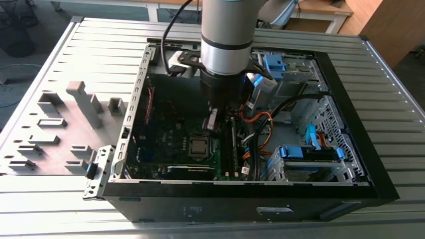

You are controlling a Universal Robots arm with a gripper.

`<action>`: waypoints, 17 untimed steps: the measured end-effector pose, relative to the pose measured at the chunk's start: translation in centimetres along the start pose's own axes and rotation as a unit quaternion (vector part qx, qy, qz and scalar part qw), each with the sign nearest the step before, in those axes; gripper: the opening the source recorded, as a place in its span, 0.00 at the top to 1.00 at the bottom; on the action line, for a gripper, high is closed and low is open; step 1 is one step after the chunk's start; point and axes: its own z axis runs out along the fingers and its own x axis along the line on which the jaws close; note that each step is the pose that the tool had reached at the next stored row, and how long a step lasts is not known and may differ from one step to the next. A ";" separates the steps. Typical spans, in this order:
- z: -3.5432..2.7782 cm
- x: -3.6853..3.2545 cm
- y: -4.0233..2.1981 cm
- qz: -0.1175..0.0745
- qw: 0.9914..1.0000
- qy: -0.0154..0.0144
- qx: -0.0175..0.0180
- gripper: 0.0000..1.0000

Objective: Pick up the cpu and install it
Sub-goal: 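Install the first cpu locking lever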

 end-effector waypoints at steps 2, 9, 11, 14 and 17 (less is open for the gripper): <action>0.00 0.12 0.28 0.001 1.000 -0.012 -0.001 0.89; -0.01 1.02 2.79 0.002 1.000 -0.028 0.011 0.89; -0.03 1.18 3.19 0.003 1.000 -0.029 0.012 0.89; -0.85 1.29 3.15 0.003 0.999 -0.030 0.012 0.89; -1.19 1.32 3.13 0.003 0.999 -0.030 0.012 0.89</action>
